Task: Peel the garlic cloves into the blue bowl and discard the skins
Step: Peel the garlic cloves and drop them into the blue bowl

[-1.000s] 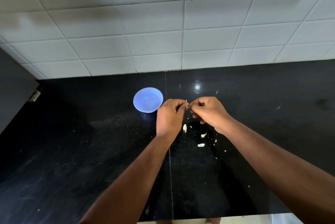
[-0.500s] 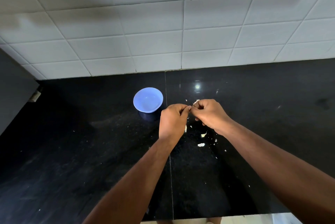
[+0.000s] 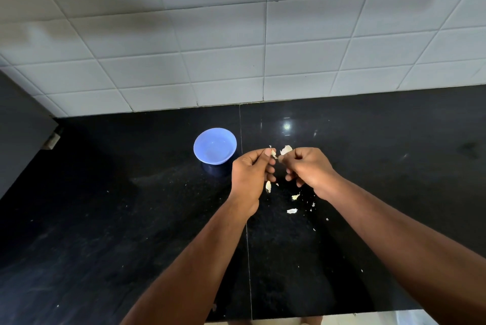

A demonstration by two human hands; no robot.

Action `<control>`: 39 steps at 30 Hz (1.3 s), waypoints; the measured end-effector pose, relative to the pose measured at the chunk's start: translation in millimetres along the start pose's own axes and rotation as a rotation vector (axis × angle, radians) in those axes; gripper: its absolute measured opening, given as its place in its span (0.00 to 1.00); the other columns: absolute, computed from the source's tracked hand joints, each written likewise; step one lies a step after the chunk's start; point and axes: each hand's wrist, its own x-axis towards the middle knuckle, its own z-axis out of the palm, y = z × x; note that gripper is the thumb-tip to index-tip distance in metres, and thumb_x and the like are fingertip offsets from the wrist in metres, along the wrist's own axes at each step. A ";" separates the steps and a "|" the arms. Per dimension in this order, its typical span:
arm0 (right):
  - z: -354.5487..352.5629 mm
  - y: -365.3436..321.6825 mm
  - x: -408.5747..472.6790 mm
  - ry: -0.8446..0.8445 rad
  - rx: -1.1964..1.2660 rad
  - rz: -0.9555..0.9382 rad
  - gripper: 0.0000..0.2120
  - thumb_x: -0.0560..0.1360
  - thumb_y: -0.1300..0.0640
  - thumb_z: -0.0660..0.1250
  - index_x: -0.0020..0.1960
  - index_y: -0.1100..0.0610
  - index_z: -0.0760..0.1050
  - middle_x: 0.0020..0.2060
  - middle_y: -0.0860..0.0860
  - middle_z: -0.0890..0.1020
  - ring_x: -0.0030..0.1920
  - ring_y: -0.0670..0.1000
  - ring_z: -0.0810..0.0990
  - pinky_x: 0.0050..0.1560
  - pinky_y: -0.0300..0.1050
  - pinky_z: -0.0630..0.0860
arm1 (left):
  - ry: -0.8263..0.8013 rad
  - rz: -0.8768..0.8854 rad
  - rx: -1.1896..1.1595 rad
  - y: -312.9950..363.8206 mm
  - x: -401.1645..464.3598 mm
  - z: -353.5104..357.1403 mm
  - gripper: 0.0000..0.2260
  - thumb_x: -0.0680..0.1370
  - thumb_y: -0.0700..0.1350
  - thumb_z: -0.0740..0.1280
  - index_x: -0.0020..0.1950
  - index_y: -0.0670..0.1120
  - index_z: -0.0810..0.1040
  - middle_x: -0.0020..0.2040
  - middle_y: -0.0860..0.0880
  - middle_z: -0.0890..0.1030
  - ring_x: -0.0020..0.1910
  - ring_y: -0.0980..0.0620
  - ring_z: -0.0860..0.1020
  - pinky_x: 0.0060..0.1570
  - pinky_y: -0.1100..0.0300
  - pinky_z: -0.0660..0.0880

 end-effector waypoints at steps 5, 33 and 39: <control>1.1 1.2 -1.4 0.055 -0.120 -0.126 0.08 0.80 0.64 0.67 0.52 0.51 0.79 0.44 0.48 0.87 0.46 0.51 0.87 0.39 0.48 0.83 | 0.017 -0.027 -0.096 3.2 1.9 -5.9 0.08 0.85 0.42 0.68 0.56 0.46 0.87 0.43 0.49 0.82 0.39 0.55 0.78 0.39 0.60 0.79; 7.9 -14.7 -5.3 -0.219 0.566 0.060 0.10 0.80 0.61 0.71 0.61 0.63 0.82 0.45 0.54 0.86 0.38 0.46 0.81 0.35 0.38 0.75 | -0.049 0.212 0.114 13.4 -2.5 -14.6 0.10 0.83 0.41 0.71 0.59 0.54 0.86 0.58 0.48 0.86 0.54 0.50 0.85 0.45 0.60 0.79; 6.6 -9.8 -7.4 -0.234 0.543 -0.004 0.11 0.80 0.64 0.70 0.62 0.60 0.84 0.46 0.55 0.86 0.41 0.47 0.83 0.40 0.40 0.78 | -0.047 0.130 0.093 11.0 -5.0 -12.1 0.08 0.81 0.43 0.74 0.60 0.50 0.87 0.53 0.50 0.88 0.49 0.54 0.84 0.43 0.60 0.79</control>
